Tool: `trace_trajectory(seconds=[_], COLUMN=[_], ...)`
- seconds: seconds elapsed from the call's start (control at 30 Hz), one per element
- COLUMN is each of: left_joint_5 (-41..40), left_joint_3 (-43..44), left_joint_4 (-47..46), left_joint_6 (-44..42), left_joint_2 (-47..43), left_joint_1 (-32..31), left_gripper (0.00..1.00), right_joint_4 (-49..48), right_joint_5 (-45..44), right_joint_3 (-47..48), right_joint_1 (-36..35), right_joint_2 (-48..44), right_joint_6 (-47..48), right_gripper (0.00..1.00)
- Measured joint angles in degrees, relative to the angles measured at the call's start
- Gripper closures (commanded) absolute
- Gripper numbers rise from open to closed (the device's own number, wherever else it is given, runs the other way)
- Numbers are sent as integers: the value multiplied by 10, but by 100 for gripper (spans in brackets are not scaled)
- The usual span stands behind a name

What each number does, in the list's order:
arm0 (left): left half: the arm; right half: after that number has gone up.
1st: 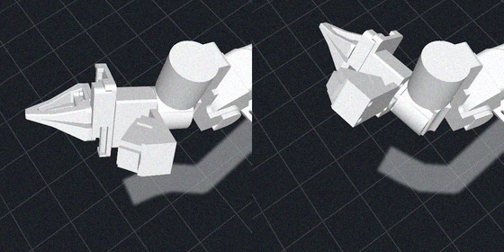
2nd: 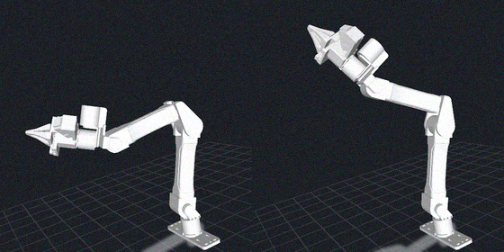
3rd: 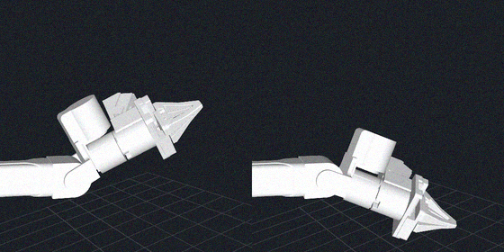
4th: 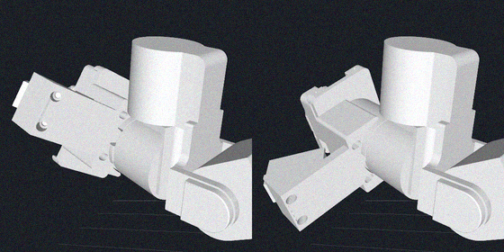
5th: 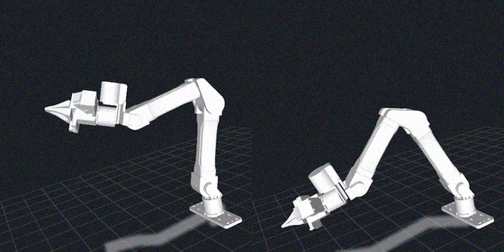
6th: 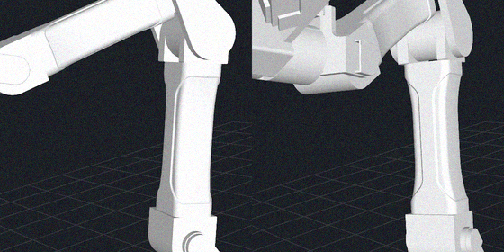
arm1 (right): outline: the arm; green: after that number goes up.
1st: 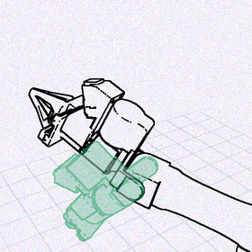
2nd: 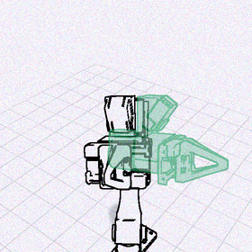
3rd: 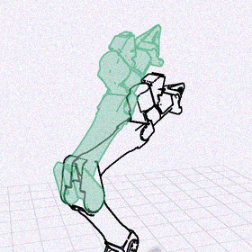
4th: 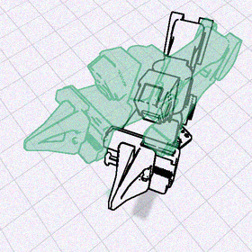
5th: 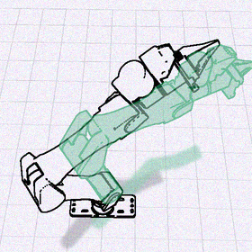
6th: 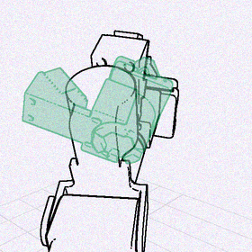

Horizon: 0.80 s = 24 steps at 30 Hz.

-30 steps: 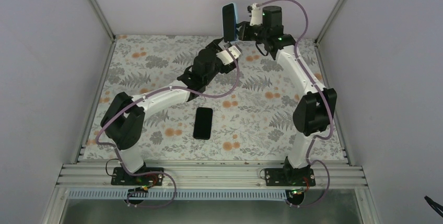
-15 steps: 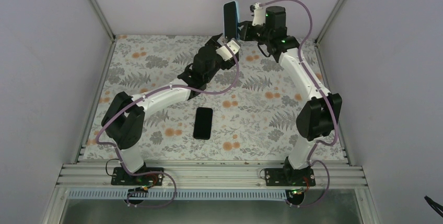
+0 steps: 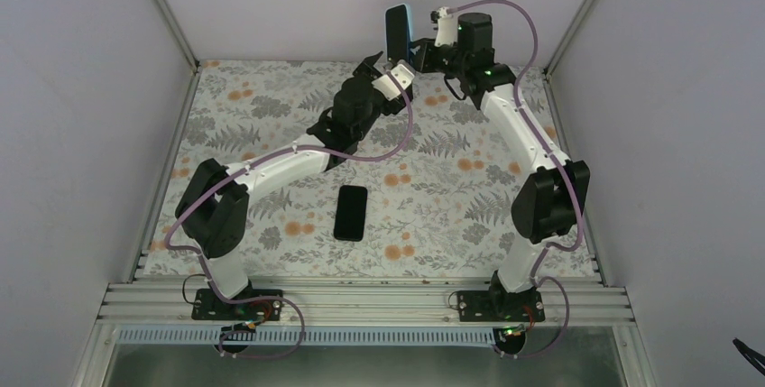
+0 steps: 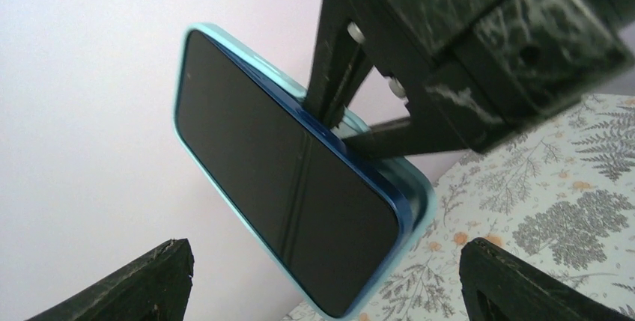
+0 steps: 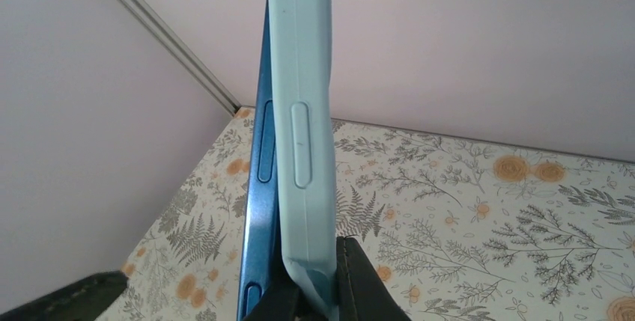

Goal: Take the phone out of the phone case
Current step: Remove the phone case from the phone.

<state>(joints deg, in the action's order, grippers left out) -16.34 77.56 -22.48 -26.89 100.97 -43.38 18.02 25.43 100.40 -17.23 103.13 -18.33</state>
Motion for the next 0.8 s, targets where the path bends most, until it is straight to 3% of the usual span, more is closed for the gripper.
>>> trace_trajectory(seconds=[0.47,0.8], left_joint_5=[-41,-25], left_joint_3=[50,15], left_joint_4=[-23,-21], left_joint_6=[-7,-7], left_joint_2=[27,27], left_joint_1=[-1,-2], left_gripper=[12,12], right_joint_4=[-7,-9], right_joint_5=[4,0], right_joint_3=[-19,-19], right_joint_1=[-3,-4], right_joint_2=[0,-1], right_joint_6=[1,2], right_gripper=[97,97])
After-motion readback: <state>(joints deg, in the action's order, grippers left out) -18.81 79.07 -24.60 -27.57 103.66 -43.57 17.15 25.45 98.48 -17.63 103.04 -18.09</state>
